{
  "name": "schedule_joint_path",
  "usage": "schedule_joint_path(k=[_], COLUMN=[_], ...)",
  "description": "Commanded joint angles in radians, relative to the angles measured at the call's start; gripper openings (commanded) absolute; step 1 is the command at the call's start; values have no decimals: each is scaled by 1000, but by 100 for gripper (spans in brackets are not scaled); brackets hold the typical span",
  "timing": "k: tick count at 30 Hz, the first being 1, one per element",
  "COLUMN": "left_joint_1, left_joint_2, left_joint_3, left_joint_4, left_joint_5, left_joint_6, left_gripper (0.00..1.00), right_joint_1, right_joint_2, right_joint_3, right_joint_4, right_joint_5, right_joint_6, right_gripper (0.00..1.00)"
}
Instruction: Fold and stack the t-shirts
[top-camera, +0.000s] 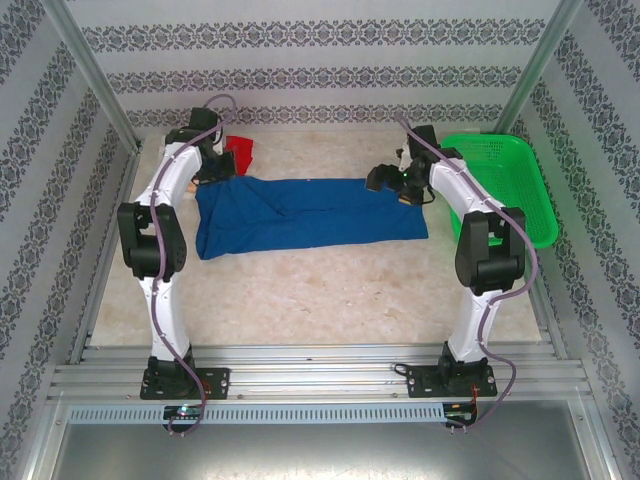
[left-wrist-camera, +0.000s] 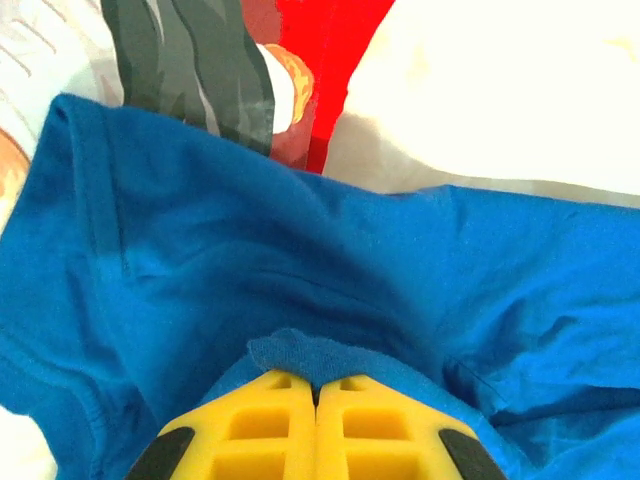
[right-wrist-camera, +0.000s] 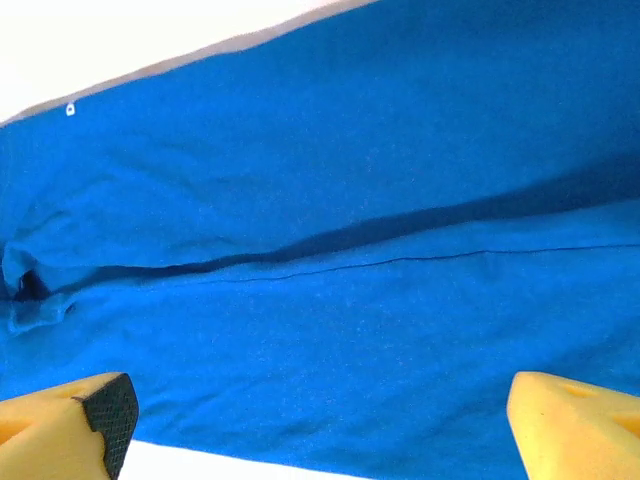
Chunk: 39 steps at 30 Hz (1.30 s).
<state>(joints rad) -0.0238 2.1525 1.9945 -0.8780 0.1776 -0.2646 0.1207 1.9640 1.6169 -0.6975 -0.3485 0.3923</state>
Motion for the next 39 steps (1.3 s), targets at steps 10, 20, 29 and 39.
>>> schedule_joint_path(k=[10, 20, 29, 39], left_joint_1=[45, 124, 166, 174], left_joint_2=[-158, -647, -640, -495], left_joint_3=[20, -765, -1056, -1053], left_joint_4=[-35, 63, 428, 570], left_joint_5=[21, 103, 171, 118], left_joint_6=[-141, -388, -521, -495], left_gripper=[90, 84, 70, 37], right_joint_1=[39, 107, 118, 122], right_joint_2=[-52, -74, -36, -47], right_joint_3=[-42, -153, -77, -94], right_joint_4=[1, 32, 13, 24], right_joint_5=[-40, -71, -87, -90], right_joint_6=[-16, 10, -9, 0], right_gripper=[96, 96, 97, 97])
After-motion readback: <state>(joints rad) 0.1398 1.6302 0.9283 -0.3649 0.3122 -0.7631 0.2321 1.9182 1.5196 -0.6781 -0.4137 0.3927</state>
